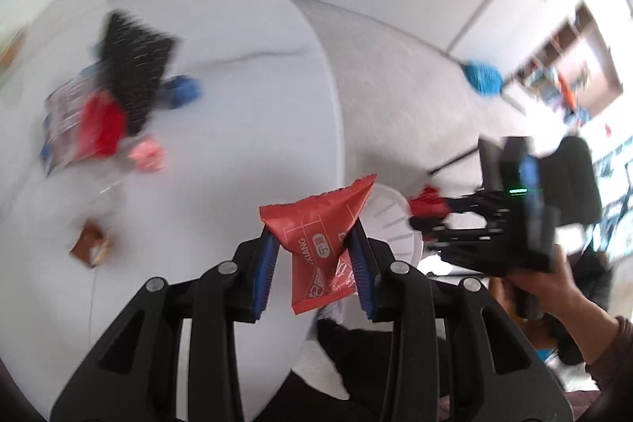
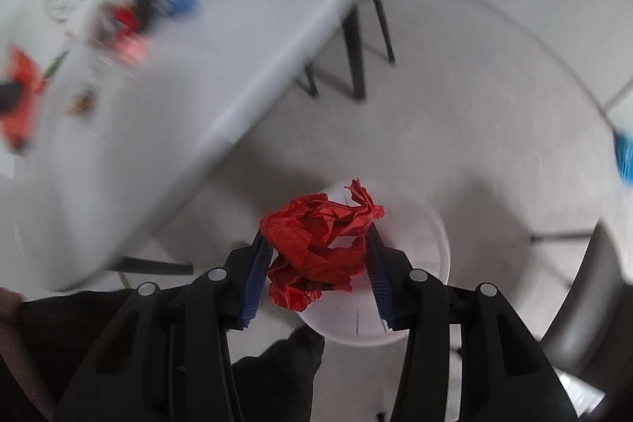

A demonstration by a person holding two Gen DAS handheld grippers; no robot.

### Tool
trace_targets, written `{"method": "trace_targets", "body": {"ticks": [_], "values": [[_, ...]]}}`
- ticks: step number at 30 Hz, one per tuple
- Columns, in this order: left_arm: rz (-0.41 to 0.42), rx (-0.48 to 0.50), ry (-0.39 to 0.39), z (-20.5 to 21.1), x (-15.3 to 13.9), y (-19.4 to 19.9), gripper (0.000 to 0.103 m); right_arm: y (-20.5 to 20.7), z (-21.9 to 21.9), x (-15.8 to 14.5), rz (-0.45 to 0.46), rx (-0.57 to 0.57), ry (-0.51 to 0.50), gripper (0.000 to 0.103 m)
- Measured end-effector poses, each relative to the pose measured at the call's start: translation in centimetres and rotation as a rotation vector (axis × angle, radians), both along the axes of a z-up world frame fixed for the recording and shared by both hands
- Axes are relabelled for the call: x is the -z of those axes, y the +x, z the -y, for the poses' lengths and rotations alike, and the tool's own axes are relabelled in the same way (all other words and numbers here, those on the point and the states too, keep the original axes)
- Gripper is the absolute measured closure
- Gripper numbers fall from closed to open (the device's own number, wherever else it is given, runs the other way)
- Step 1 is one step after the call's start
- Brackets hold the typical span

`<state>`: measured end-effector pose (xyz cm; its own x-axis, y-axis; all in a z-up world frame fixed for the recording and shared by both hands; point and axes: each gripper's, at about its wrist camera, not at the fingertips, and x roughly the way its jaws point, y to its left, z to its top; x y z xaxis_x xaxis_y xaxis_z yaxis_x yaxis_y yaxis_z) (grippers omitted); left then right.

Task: Collect trash
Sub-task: 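Carry the red wrapper and red paper ball to the bin and release both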

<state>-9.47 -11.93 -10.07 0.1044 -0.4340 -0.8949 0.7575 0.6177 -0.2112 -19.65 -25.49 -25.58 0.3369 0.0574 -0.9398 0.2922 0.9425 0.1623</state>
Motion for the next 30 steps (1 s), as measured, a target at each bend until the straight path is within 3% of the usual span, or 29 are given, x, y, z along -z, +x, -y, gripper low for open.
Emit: {"method": "trace_targets", "body": {"ticks": [1, 3, 5, 7, 9, 13, 15, 17, 19, 23, 28, 30], "values": [[0.01, 0.039, 0.012, 1.5, 0.4, -1.0, 0.069, -0.4, 0.5, 2.6, -0.028, 0.012, 0.004, 0.053], [0.005, 0.074, 0.028, 3.3, 1.1, -2.1, 0.069, -0.3, 0.8, 6.3, -0.076, 0.027, 0.001, 0.027], [-0.03, 0.105, 0.039, 5.4, 2.3, -3.2, 0.069, -0.7, 1.5, 9.2, -0.127, 0.053, 0.01, 0.024], [-0.064, 0.138, 0.052, 7.2, 3.4, -4.1, 0.069, -1.5, 2.5, 10.1, -0.154, 0.095, 0.054, 0.023], [-0.066, 0.174, 0.069, 9.2, 4.9, -5.4, 0.069, -3.6, 3.9, 8.4, -0.105, 0.14, 0.061, 0.009], [-0.109, 0.243, 0.091, 13.1, 8.7, -7.7, 0.068, -8.7, 6.8, 2.7, -0.004, 0.217, -0.001, 0.003], [-0.127, 0.263, 0.117, 14.3, 10.4, -8.3, 0.055, -10.7, 8.0, 0.2, 0.025, 0.246, -0.021, 0.003], [-0.14, 0.284, 0.14, 15.2, 12.3, -9.1, 0.021, -12.4, 9.2, -1.9, 0.053, 0.277, -0.022, 0.002], [-0.124, 0.289, 0.172, 15.8, 13.9, -9.7, 0.01, -12.1, 9.9, -2.9, 0.061, 0.293, -0.022, 0.002], [-0.155, 0.258, 0.301, 16.1, 17.3, -9.7, 0.01, -12.2, 10.4, -4.6, 0.09, 0.311, -0.051, 0.002], [-0.15, 0.185, 0.218, 14.7, 13.9, -8.4, 0.009, -11.1, 10.3, -5.8, 0.139, 0.319, -0.064, 0.002], [-0.101, 0.166, 0.173, 14.0, 11.3, -7.8, 0.008, -10.7, 10.0, -6.5, 0.152, 0.316, -0.071, 0.002]]}}
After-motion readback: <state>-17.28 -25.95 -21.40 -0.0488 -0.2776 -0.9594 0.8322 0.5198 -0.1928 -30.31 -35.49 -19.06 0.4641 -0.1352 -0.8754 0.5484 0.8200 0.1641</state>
